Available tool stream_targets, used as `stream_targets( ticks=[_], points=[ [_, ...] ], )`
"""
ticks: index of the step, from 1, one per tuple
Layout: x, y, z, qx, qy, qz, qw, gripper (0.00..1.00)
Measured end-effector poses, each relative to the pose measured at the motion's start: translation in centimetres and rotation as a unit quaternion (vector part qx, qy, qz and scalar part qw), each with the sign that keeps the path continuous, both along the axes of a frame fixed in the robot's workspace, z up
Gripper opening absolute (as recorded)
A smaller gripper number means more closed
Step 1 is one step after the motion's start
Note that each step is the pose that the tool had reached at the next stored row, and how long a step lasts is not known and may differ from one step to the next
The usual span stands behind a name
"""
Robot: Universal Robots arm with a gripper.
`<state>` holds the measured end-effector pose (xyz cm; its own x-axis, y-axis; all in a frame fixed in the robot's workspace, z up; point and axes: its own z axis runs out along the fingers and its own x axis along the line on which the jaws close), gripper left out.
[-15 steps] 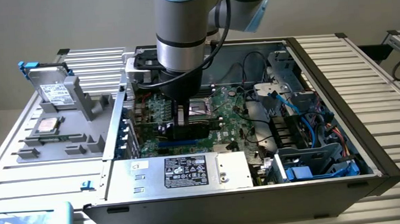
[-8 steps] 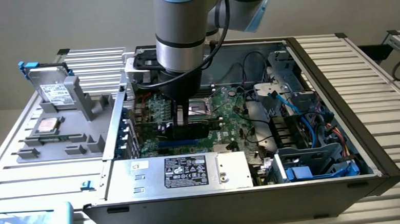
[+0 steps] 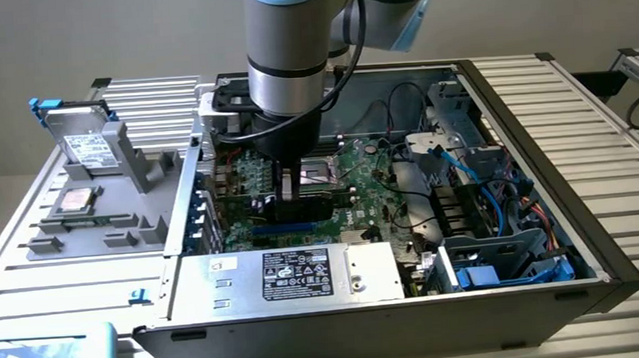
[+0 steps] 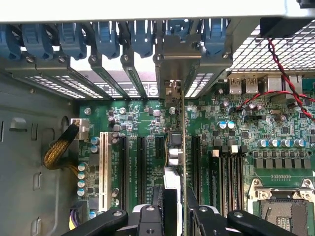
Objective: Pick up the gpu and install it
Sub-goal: 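Insert the gpu into the slot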
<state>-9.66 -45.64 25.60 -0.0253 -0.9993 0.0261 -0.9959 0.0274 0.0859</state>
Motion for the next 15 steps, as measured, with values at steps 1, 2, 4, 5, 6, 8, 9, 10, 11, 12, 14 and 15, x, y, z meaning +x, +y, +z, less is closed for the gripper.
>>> stream_targets(
  ticks=[1,2,4,5,6,8,9,10,11,12,14,15],
  points=[
    [0.0,0.0,0.0,0.0,0.0,0.0,1.0,0.28],
    [0.01,0.0,0.0,0.0,0.0,0.0,1.0,0.28],
    [0.13,0.0,0.0,0.0,0.0,0.0,1.0,0.28],
    [0.18,0.0,0.0,0.0,0.0,0.0,1.0,0.28],
    [0.19,0.0,0.0,0.0,0.0,0.0,1.0,0.28],
    [0.19,0.01,-0.01,0.0,0.0,0.0,1.0,0.28],
    [0.19,0.05,-0.01,0.0,0.0,0.0,1.0,0.28],
    [0.18,0.11,-0.01,0.0,0.0,0.0,1.0,0.28],
    [0.18,0.2,-0.02,0.0,0.0,0.0,1.0,0.28],
    [0.18,0.27,-0.02,-0.0001,0.0,0.0,1.0,0.28],
    [0.07,0.28,-0.05,0.0001,-0.0001,0.0,1.0,0.28],
    [0.01,0.28,-0.05,0.0,0.0,0.0,1.0,0.28]
  ],
)
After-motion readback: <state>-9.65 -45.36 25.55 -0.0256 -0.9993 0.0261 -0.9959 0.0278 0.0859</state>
